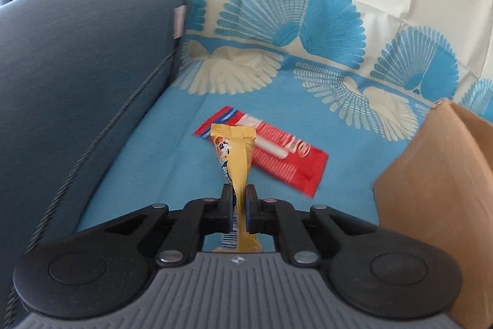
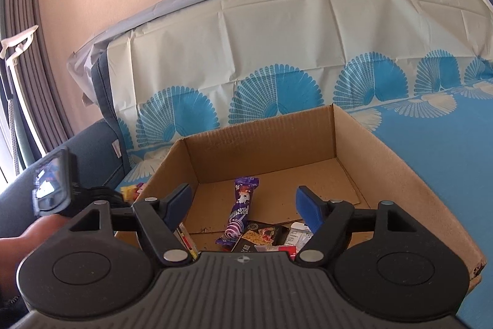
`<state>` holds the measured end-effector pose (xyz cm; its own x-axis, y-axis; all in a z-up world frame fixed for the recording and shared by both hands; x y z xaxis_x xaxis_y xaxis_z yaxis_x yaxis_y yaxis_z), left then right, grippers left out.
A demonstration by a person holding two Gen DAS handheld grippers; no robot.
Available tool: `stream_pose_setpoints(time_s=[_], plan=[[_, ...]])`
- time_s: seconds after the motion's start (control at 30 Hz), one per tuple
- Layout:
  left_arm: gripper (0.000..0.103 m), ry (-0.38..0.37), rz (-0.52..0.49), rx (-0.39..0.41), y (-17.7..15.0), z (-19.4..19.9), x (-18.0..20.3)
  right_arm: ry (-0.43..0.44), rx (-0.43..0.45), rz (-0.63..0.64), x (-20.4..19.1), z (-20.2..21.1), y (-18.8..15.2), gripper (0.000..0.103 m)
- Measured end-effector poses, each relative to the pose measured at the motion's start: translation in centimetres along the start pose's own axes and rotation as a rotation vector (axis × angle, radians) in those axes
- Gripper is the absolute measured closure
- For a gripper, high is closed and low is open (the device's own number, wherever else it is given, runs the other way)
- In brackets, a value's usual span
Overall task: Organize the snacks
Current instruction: 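Move both tools back to the red packet and yellow-gold bar, then grasp the yellow-gold bar with left tool while right tool grasps the red packet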
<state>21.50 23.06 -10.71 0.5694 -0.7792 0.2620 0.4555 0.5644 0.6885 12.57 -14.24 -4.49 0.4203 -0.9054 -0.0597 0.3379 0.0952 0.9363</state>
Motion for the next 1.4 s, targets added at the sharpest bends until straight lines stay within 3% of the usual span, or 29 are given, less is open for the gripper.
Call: stream_pose_setpoints(time_s=[0.2, 0.33, 0.4, 0.53, 0.6, 0.77, 0.9, 1.03, 1.13, 1.4], plan=[[0.095, -0.011, 0.099, 0.007, -2.6, 5.8, -4.5, 0.0, -0.008, 0.041, -1.1, -0.4, 0.1, 0.026], [0.095, 0.008, 0.095, 0.046, -4.3, 6.1, -5.5, 0.028, -0.035, 0.037, -1.9, -0.6, 0.1, 0.027], [0.094, 0.015, 0.119, 0.029, -4.8, 5.6, -5.7, 0.039, -0.049, 0.042, -2.5, -0.5, 0.6, 0.026], [0.092, 0.007, 0.132, 0.024, -4.8, 5.3, -5.8, 0.122, -0.067, 0.122, -6.1, -1.2, 4.0, 0.026], [0.092, -0.004, 0.159, 0.006, -4.7, 5.0, -6.2, 0.172, -0.072, 0.164, -8.6, -2.5, 6.6, 0.02], [0.093, -0.026, 0.216, -0.014, -4.3, 4.8, -7.2, 0.27, -0.161, 0.229, -15.9, -9.0, 11.7, 0.017], [0.093, -0.019, 0.268, -0.016, -3.9, 4.8, -8.0, 0.309, -0.304, 0.296, -22.0, -16.6, 12.2, 0.016], [0.093, -0.027, 0.314, -0.029, -3.8, 4.7, -8.7, 0.28, -0.428, 0.391, -26.1, -24.6, 10.6, 0.014], [0.093, -0.049, 0.324, -0.048, -3.7, 4.6, -8.9, 0.207, -0.508, 0.513, -27.3, -29.7, 8.4, 0.014], [0.092, -0.075, 0.342, -0.069, -3.8, 4.4, -9.2, 0.209, -0.683, 0.634, -28.6, -37.4, 3.0, 0.014]])
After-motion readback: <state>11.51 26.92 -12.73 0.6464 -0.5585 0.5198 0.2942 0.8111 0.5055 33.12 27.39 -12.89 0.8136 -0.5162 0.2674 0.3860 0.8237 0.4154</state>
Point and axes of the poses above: each gripper's, at about its wrist camera, not at the fingertips, and z roughly against the way its jaws point, x to its right, y to its top, the point moved 6 cm from there along -z, roughly the way its jaws point, and after that the axes turned 13 degrees about z, right-handed, at the moved point
